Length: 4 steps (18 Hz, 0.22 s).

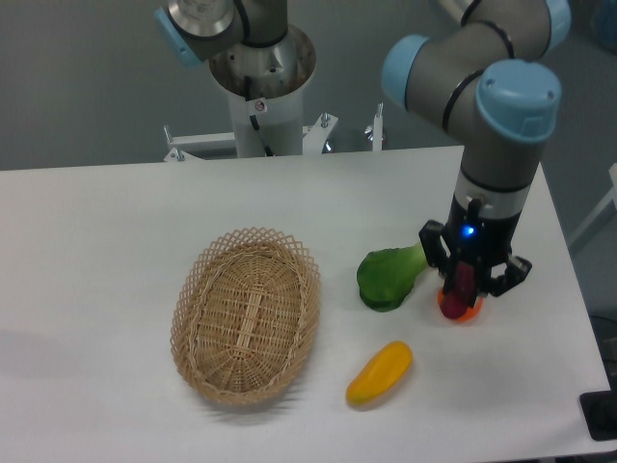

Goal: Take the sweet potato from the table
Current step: 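Lift the held sweet potato up off the table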

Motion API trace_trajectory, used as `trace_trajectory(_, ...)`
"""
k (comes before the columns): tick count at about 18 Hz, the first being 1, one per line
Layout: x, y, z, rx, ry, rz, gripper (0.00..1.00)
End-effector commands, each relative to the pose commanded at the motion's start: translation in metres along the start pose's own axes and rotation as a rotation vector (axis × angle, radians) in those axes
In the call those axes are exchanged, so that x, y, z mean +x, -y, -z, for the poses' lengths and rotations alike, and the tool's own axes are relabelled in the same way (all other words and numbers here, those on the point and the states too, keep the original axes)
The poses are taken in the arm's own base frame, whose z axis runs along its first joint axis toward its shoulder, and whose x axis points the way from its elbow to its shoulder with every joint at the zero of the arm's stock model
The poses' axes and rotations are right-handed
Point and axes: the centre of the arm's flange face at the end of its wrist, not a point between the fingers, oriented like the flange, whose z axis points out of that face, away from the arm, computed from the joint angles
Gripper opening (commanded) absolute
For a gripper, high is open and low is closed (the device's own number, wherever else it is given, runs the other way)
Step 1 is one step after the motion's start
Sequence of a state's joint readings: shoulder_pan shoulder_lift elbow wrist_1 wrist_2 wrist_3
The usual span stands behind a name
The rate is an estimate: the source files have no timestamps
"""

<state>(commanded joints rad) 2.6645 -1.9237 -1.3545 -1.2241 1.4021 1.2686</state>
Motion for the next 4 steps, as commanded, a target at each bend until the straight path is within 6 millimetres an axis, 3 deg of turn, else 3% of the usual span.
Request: trace_trajectory(4, 0.0002, -0.0002, 0.0035, 0.005, 0.005, 0.0, 0.19)
